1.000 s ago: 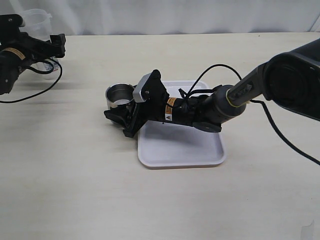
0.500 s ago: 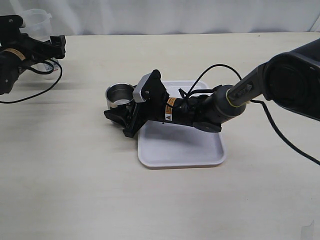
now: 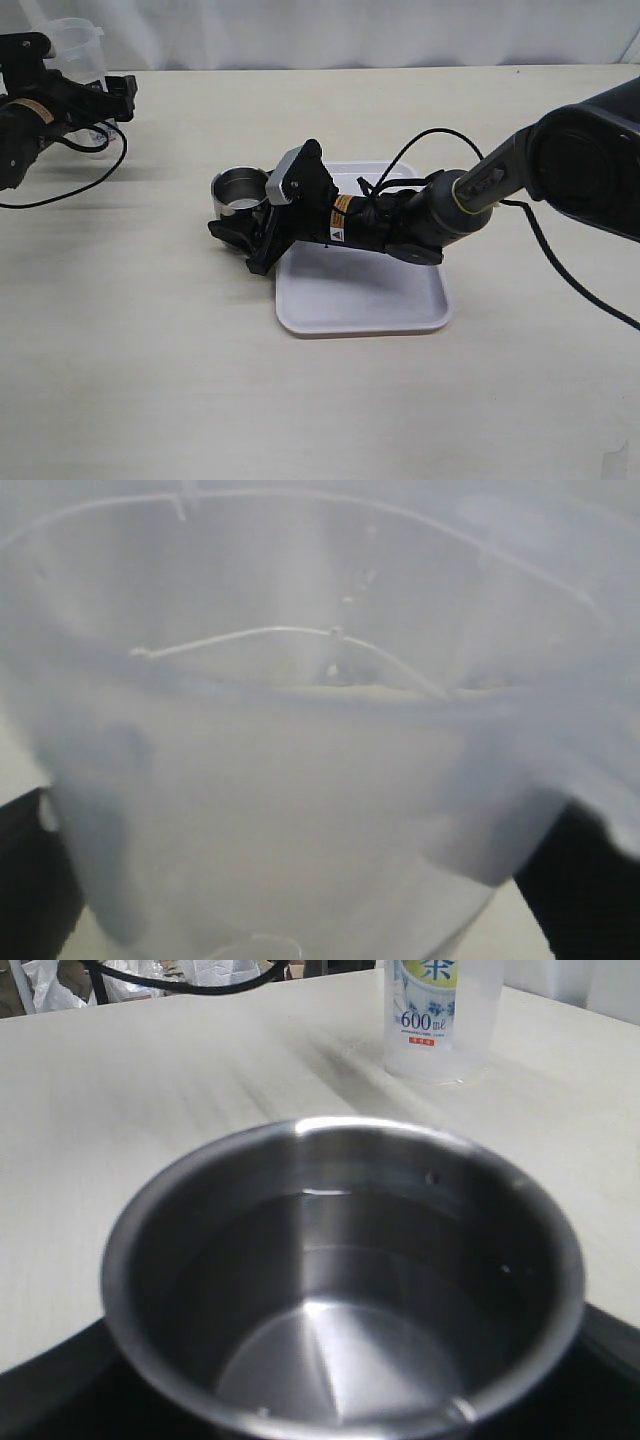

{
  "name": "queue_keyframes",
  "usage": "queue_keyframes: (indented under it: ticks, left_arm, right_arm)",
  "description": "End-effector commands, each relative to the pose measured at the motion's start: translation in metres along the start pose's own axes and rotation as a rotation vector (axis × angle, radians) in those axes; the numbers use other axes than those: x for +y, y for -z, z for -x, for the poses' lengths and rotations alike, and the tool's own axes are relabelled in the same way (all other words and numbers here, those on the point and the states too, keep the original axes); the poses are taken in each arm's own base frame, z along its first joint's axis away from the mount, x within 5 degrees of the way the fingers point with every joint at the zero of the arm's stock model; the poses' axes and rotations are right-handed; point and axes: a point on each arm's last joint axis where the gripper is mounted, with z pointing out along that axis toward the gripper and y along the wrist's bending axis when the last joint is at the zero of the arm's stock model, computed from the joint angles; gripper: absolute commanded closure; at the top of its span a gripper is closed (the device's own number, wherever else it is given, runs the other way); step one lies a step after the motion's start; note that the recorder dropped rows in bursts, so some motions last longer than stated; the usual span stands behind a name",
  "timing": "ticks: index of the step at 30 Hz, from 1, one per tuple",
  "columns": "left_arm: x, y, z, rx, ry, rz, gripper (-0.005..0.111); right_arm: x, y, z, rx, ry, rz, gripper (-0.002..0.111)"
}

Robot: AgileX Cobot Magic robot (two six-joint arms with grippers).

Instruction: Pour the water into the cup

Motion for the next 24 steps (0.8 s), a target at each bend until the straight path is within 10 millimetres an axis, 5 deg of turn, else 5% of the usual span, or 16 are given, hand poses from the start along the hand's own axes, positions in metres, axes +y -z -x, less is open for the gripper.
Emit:
queue_keyframes:
  ticks: [1, 24]
  left_arm:
    - [-0.002, -0.001, 0.003, -0.010, 0.014, -0.009, 0.004]
    - [-0.006, 0.023, 0.021, -0.002, 0.009, -0.002, 0.004]
  right_arm:
    - [0.000, 0.001, -0.003, 0.035, 0.000, -0.009, 0.104]
    - [0.000, 0.001, -0.003, 0.035, 0.000, -0.009, 0.104]
